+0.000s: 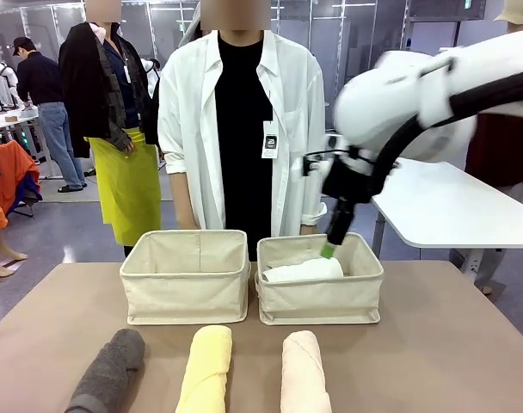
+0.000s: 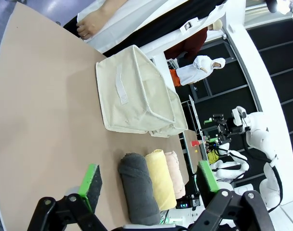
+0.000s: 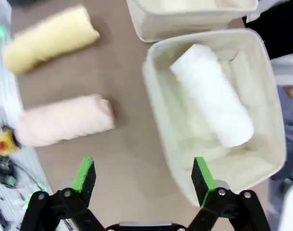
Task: Divide the towels into two baskets.
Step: Pick up one hotel-folded towel from the bottom of the table and place it in the Fabric basket indicated by the person.
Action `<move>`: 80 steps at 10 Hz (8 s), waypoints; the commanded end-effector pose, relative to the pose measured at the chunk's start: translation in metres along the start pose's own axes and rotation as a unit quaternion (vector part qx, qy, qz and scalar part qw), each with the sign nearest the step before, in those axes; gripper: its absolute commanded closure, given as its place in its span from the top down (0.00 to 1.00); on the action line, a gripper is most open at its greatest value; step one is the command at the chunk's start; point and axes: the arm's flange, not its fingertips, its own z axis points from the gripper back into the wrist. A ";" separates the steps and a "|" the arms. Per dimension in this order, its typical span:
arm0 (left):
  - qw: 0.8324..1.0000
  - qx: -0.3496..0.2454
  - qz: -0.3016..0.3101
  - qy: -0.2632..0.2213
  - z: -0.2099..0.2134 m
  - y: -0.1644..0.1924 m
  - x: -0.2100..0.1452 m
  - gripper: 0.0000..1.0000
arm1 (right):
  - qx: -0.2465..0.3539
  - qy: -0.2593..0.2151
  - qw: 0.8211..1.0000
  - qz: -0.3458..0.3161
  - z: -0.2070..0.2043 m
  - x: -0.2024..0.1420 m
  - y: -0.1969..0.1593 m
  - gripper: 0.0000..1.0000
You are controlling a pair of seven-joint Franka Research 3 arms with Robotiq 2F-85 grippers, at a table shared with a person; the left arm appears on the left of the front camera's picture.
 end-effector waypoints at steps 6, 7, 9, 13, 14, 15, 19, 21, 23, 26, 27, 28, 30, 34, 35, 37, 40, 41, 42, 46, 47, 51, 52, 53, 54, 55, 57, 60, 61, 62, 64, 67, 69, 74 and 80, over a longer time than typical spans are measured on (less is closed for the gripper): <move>1.000 -0.001 -0.002 0.000 0.003 -0.001 -0.001 1.00 | 0.214 -0.294 0.883 -0.297 0.022 -0.278 -0.016 1.00; 1.000 -0.001 -0.002 0.000 0.003 -0.001 -0.001 1.00 | 0.230 -0.318 0.850 -0.352 0.022 -0.329 -0.021 1.00; 1.000 -0.001 -0.002 0.000 0.003 -0.001 -0.001 1.00 | 0.246 -0.353 0.800 -0.419 0.021 -0.412 -0.012 1.00; 1.000 -0.001 -0.002 0.000 0.003 -0.001 -0.001 1.00 | 0.286 -0.341 0.707 -0.549 -0.012 -0.514 0.029 1.00; 1.000 -0.001 -0.002 0.000 0.003 -0.001 -0.001 1.00 | 0.298 -0.333 0.703 -0.553 -0.026 -0.513 0.021 1.00; 1.000 -0.001 -0.002 0.000 0.003 -0.001 -0.001 1.00 | 0.264 -0.341 0.729 -0.531 -0.008 -0.520 0.031 1.00; 1.000 -0.001 -0.002 0.000 0.003 -0.001 -0.001 1.00 | 0.264 -0.341 0.729 -0.531 -0.008 -0.520 0.031 1.00; 1.000 -0.001 -0.002 0.000 0.003 -0.001 -0.001 1.00 | 0.264 -0.341 0.729 -0.531 -0.008 -0.520 0.031 1.00; 1.000 -0.001 -0.002 0.000 0.003 -0.001 -0.001 1.00 | 0.264 -0.341 0.729 -0.531 -0.008 -0.520 0.031 1.00; 1.000 -0.001 -0.002 0.000 0.003 -0.001 -0.001 1.00 | 0.264 -0.341 0.729 -0.531 -0.008 -0.520 0.031 1.00; 1.000 -0.001 -0.002 0.000 0.003 -0.001 -0.001 1.00 | 0.264 -0.341 0.729 -0.531 -0.008 -0.520 0.031 1.00; 1.000 -0.001 -0.002 0.000 0.003 -0.001 -0.001 1.00 | 0.264 -0.341 0.729 -0.531 -0.008 -0.520 0.031 1.00; 1.000 0.000 0.000 0.001 -0.001 0.000 0.000 1.00 | 0.264 -0.341 0.729 -0.531 -0.008 -0.520 0.031 1.00; 0.977 0.104 -0.087 0.164 -0.050 -0.065 0.007 1.00 | 0.264 -0.341 0.729 -0.531 -0.008 -0.520 0.031 1.00; 0.967 0.133 -0.102 0.192 -0.065 -0.079 -0.002 1.00 | 0.264 -0.341 0.729 -0.531 -0.008 -0.520 0.031 1.00; 0.954 0.150 -0.117 0.233 -0.101 -0.109 -0.034 1.00 | 0.264 -0.341 0.729 -0.531 -0.008 -0.520 0.031 1.00; 0.933 0.210 -0.128 0.264 -0.145 -0.131 -0.084 1.00 | 0.264 -0.341 0.729 -0.531 -0.008 -0.520 0.031 1.00; 0.931 0.222 -0.121 0.264 -0.156 -0.131 -0.097 1.00 | 0.264 -0.341 0.729 -0.531 -0.008 -0.520 0.031 1.00; 0.932 0.219 -0.106 0.270 -0.168 -0.134 -0.110 1.00 | 0.264 -0.341 0.729 -0.531 -0.008 -0.520 0.031 1.00; 0.903 0.262 -0.144 0.308 -0.231 -0.145 -0.145 1.00 | 0.264 -0.341 0.729 -0.531 -0.008 -0.520 0.031 1.00; 0.886 0.284 -0.163 0.328 -0.243 -0.144 -0.158 1.00 | 0.264 -0.341 0.729 -0.531 -0.008 -0.520 0.031 1.00; 0.873 0.350 -0.153 0.303 -0.260 -0.132 -0.183 1.00 | 0.264 -0.341 0.729 -0.531 -0.008 -0.520 0.031 1.00; 0.872 0.358 -0.153 0.297 -0.262 -0.128 -0.186 1.00 | 0.264 -0.341 0.729 -0.531 -0.008 -0.520 0.031 1.00; 0.869 0.365 -0.151 0.299 -0.263 -0.125 -0.191 1.00 | 0.264 -0.341 0.729 -0.531 -0.008 -0.520 0.031 1.00; 0.864 0.373 -0.151 0.303 -0.264 -0.117 -0.197 1.00 | 0.264 -0.341 0.729 -0.531 -0.008 -0.520 0.031 1.00; 0.866 0.366 -0.129 0.317 -0.265 -0.109 -0.201 1.00 | 0.264 -0.341 0.729 -0.531 -0.008 -0.520 0.031 1.00; 0.854 0.378 -0.117 0.337 -0.264 -0.096 -0.206 1.00 | 0.264 -0.341 0.729 -0.531 -0.008 -0.520 0.031 1.00; 0.849 0.376 -0.115 0.353 -0.268 -0.083 -0.211 1.00 | 0.264 -0.341 0.729 -0.531 -0.008 -0.520 0.031 1.00; 0.855 0.357 -0.105 0.361 -0.271 -0.079 -0.212 1.00 | 0.264 -0.341 0.729 -0.531 -0.008 -0.520 0.031 1.00; 0.857 0.333 -0.083 0.385 -0.272 -0.078 -0.214 1.00 | 0.264 -0.341 0.729 -0.531 -0.008 -0.520 0.031 1.00; 0.857 0.327 -0.083 0.389 -0.273 -0.077 -0.213 1.00 | 0.264 -0.341 0.729 -0.531 -0.008 -0.520 0.031 1.00; 0.851 0.331 -0.100 0.395 -0.271 -0.075 -0.211 0.88 | 0.264 -0.341 0.729 -0.531 -0.008 -0.520 0.031 1.00; 0.857 0.333 -0.100 0.381 -0.270 -0.076 -0.206 0.68 | 0.264 -0.341 0.729 -0.531 -0.008 -0.520 0.031 1.00; 0.859 0.327 -0.095 0.382 -0.272 -0.080 -0.202 0.22 | 0.264 -0.341 0.729 -0.531 -0.008 -0.520 0.031 1.00; 0.863 0.245 -0.117 0.425 -0.258 -0.140 -0.152 0.11 | 0.264 -0.341 0.729 -0.531 -0.008 -0.520 0.031 1.00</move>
